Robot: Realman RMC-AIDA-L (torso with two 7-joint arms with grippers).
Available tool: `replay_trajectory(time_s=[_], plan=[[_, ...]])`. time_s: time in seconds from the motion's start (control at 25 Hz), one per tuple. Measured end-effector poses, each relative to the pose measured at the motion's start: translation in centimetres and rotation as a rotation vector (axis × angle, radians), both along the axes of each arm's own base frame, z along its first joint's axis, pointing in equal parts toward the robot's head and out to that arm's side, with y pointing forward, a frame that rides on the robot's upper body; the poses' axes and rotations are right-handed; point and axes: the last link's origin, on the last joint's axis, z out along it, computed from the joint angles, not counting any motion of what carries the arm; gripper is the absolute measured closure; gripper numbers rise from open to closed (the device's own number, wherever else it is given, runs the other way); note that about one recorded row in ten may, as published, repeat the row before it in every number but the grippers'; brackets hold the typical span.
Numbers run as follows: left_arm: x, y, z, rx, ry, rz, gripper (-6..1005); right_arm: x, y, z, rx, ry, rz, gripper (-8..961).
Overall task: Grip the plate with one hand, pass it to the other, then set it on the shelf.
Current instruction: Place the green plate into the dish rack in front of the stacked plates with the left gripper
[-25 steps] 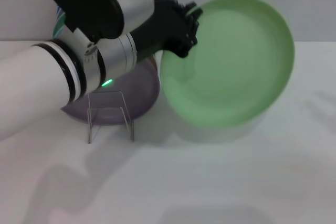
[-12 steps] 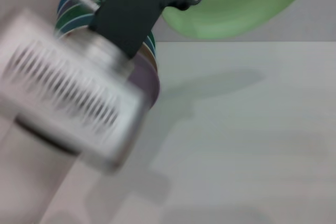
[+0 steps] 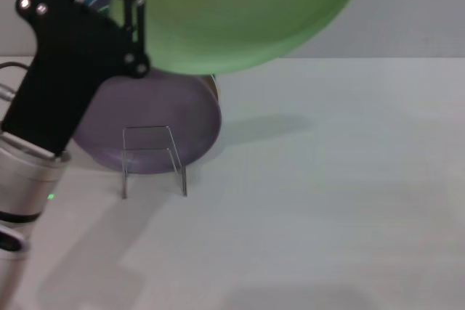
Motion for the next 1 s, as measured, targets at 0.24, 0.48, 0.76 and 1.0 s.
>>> replay_trajectory(time_s=[0.24,0.48,0.76,1.0], plan=[[-5.6,1.6,1.8,-0.041,0.004,-0.021,947,0.0,0.2,-0.4,-0.014,0.008,0.001,370],[-8.0,1.9,2.4,-0.073,0.024,0.009,946,-0.2,0.4,-0.9,-0.036,0.012,0.014,371],[-9.5,2.7,2.1,-0.096,0.120,0.070,945,-0.8,1.0,-1.6,-0.068,0.016,0.042,371],[-10.3,3.1,2.2,-0.105,0.166,0.102,945,-1.1,1.2,-1.9,-0.084,0.008,0.056,371]])
